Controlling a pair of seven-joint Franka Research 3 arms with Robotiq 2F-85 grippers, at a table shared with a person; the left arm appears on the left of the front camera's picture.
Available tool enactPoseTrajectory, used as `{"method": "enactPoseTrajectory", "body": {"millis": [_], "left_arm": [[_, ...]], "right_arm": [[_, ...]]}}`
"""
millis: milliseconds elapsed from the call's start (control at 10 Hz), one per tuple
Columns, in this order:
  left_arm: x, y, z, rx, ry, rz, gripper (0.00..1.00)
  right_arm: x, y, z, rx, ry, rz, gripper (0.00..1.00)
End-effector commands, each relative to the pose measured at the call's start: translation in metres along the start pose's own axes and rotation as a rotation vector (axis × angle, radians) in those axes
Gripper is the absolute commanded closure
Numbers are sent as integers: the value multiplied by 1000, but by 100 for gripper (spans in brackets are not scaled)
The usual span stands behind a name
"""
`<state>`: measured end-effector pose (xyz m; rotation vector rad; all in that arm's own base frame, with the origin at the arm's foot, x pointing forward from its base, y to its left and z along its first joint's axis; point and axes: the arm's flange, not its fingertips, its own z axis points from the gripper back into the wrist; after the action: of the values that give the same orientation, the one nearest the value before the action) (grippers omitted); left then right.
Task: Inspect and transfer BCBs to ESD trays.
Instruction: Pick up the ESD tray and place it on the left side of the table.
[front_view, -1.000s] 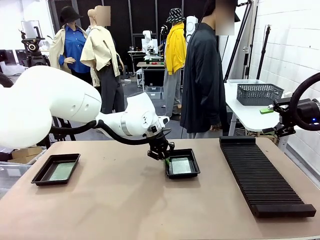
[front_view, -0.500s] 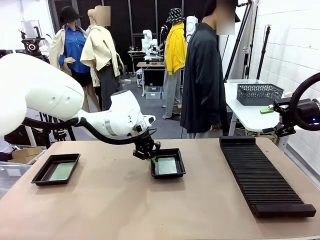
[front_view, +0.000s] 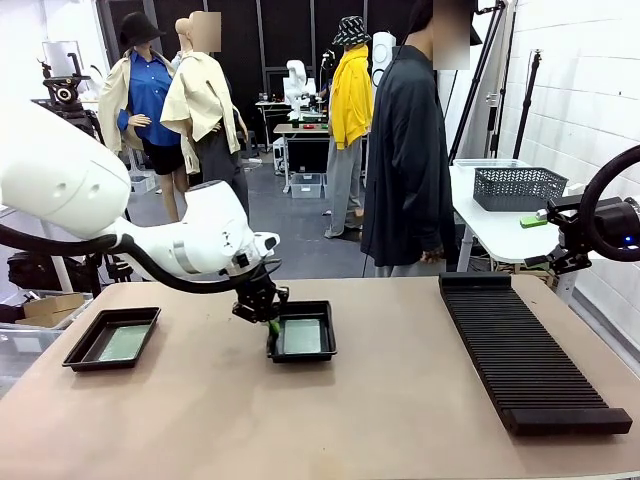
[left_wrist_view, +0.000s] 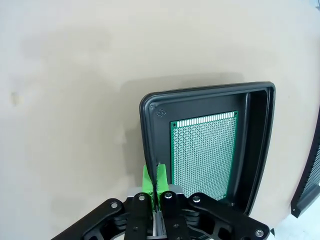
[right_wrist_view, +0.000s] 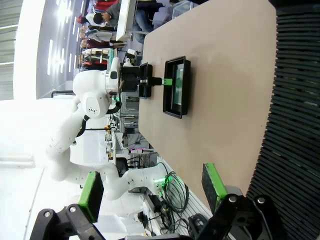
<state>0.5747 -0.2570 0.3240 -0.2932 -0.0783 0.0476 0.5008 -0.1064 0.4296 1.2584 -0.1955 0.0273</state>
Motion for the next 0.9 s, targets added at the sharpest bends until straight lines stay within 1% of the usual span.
{"method": "enactPoseTrajectory", "body": {"millis": [0,500,800], "left_arm": [[-9,25,13,0,-25,-7,100],[-12,72,26,122,-27,4,100],[-14,105,36,166,-25,2,100]], "right_arm": [[0,1,0,-9,0,-1,0],[0,1,0,-9,0,-1,0],[0,1,0,-9,0,-1,0]]}}
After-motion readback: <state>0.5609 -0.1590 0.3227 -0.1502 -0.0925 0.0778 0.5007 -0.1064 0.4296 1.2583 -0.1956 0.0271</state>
